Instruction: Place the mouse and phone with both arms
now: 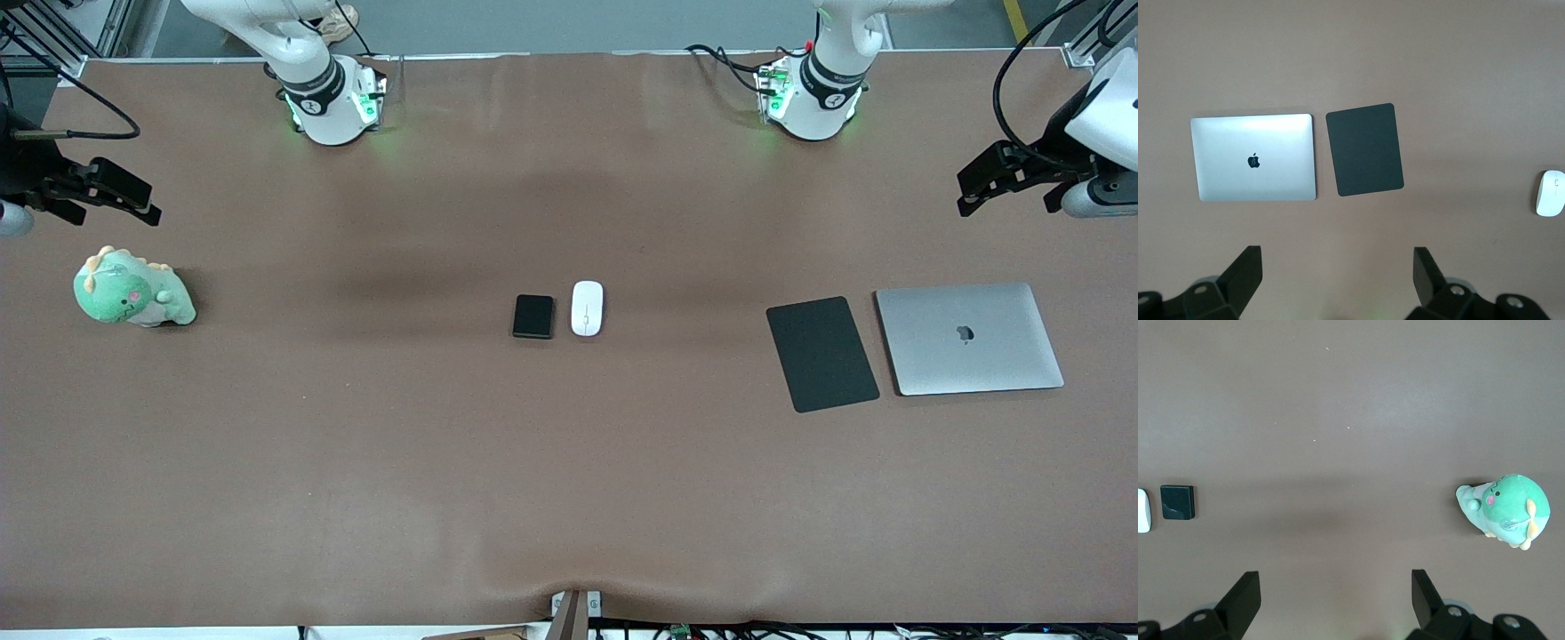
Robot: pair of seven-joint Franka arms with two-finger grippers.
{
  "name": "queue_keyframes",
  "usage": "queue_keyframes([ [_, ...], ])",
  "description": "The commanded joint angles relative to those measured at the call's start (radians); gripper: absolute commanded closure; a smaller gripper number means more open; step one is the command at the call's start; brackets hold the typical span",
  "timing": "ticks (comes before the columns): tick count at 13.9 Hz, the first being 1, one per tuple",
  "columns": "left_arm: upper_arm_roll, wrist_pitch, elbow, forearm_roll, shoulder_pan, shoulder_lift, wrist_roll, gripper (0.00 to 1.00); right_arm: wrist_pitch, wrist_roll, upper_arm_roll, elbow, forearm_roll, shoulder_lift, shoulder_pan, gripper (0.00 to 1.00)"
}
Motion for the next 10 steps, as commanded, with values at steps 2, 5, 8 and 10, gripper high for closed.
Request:
queue_keyframes([
  [2, -0.003, -0.014, 0.020, -0.009, 0.010, 0.005, 0.018, 0.00, -0.010, -0.011, -0.006, 0.016, 0.009, 0.001, 0.001, 0.00],
  [5, -0.003, -0.014, 0.020, -0.009, 0.010, 0.003, 0.016, 0.00, -0.012, -0.011, -0.006, 0.020, 0.010, 0.003, 0.001, 0.00],
  [8, 0.001, -0.014, 0.031, -0.016, 0.010, 0.017, 0.018, 0.00, -0.012, -0.010, -0.006, 0.032, 0.009, 0.012, 0.007, 0.00],
  [10, 0.002, -0.014, 0.030, -0.016, 0.010, 0.017, 0.019, 0.00, -0.015, -0.010, -0.006, 0.065, 0.010, 0.040, 0.001, 0.00],
])
